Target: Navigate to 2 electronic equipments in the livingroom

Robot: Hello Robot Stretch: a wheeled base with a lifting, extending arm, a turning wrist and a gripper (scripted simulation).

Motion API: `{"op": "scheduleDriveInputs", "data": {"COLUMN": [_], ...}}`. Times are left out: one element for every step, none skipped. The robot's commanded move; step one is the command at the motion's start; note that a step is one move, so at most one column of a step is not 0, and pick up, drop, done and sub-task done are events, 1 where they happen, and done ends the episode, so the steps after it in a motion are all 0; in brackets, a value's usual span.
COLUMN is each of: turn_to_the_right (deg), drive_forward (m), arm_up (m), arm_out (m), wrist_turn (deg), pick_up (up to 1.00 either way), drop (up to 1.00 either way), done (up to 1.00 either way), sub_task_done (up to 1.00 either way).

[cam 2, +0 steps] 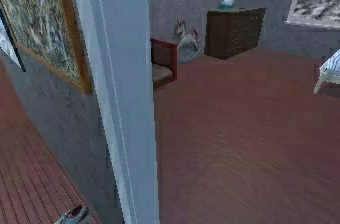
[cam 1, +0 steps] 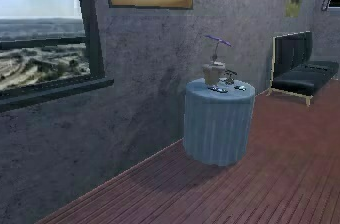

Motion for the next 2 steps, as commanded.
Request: {"op": "scheduleDriveInputs", "data": {"turn_to_the_right": [9.0, 0.0], "drive_forward": [0.0, 1.0], "arm_up": [0.0, 0.0], "arm_out": [0.0, 0.0], "wrist_turn": [0.0, 0.0], "pick_up": [0.0, 0.0], "drop": [0.0, 0.0], "done": [0.0, 0.0], "sub_task_done": [0.0, 0.0]}}
